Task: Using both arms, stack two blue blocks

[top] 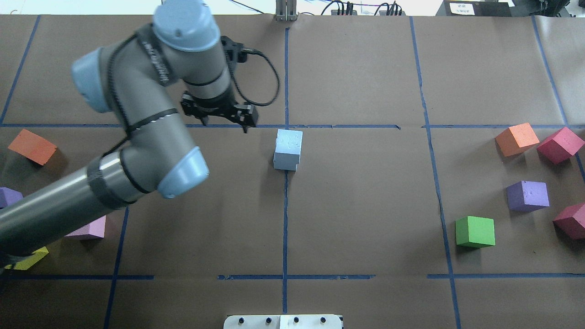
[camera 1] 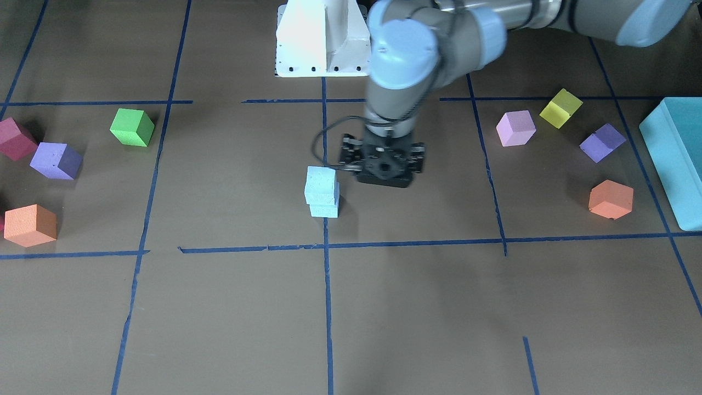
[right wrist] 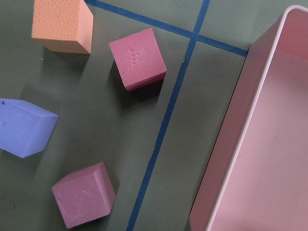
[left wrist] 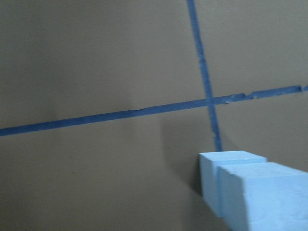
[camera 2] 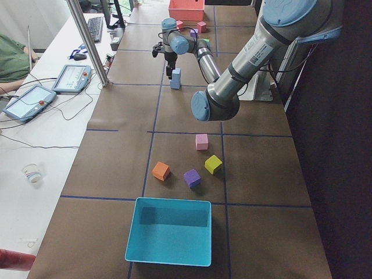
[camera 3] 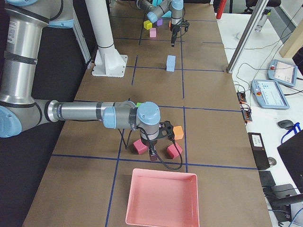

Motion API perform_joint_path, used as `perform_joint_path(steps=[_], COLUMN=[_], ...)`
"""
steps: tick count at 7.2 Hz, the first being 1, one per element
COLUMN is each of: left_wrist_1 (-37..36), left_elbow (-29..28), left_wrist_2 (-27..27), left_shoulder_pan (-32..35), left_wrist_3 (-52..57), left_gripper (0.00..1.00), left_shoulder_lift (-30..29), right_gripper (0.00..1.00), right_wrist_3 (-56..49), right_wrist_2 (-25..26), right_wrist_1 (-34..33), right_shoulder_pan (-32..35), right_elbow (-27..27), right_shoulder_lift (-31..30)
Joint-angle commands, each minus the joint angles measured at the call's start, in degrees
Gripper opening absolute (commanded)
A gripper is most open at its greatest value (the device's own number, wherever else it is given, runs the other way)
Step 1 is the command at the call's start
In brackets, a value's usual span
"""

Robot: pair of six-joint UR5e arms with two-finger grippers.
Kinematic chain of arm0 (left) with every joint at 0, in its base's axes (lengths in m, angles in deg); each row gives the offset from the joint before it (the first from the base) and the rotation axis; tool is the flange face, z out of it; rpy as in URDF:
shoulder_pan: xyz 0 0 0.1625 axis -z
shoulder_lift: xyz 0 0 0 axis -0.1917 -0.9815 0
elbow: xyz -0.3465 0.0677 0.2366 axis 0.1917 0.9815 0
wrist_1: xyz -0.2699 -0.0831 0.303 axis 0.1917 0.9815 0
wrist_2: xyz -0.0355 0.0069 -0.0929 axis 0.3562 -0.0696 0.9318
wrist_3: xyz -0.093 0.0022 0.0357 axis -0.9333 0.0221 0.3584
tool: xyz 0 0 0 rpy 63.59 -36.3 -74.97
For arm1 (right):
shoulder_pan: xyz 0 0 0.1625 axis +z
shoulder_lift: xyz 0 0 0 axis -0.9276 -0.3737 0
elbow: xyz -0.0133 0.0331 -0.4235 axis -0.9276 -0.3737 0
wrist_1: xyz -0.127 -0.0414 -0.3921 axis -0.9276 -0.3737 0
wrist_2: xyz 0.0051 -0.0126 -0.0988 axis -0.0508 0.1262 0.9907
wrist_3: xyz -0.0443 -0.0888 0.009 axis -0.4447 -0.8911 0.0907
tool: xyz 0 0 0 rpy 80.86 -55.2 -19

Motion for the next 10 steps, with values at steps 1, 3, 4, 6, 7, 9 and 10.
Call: perform_joint_path(steps=[1, 3, 4, 6, 7, 9, 10], left_wrist_1=[-0.24, 0.29, 0.64, 0.64, 0.64, 0.64, 0.55], left_elbow=[9.8, 11.15, 10.1, 9.22, 8.34, 5.45, 4.83], left_wrist_2=[7.42, 16.65, 19.13, 18.64, 17.94, 17.23, 17.14], left_shoulder_pan=[11.44, 27.06, 34.8, 42.93, 43.4, 45.25, 45.34], left_wrist_3=[17.4, 36.98, 44.74, 50.62, 50.62, 50.01, 50.18], left_gripper=[0.99, 0.99, 1.0, 1.0, 1.0, 1.0, 1.0], left_shoulder_lift=[15.99, 30.05, 36.3, 44.31, 48.54, 48.75, 49.02], right_gripper=[1.0, 0.98, 0.98, 0.99, 0.99, 1.0, 1.0], right_wrist_3=[0.12, 3.34, 5.89, 5.92, 5.92, 5.92, 5.92], right_wrist_2=[-0.09, -0.79, -0.79, -0.79, -0.88, -0.79, -0.88], right_wrist_1=[-0.07, -0.07, 0.02, 0.02, 0.02, 0.02, 0.02], right_shoulder_pan=[0.0, 0.0, -0.09, -1.05, -1.23, -1.67, -1.85], right_elbow=[-0.1, -1.24, -1.24, -1.24, -1.15, -1.24, -1.24], right_shoulder_lift=[-0.03, 0.14, 0.14, 0.14, 0.14, 0.49, 0.49])
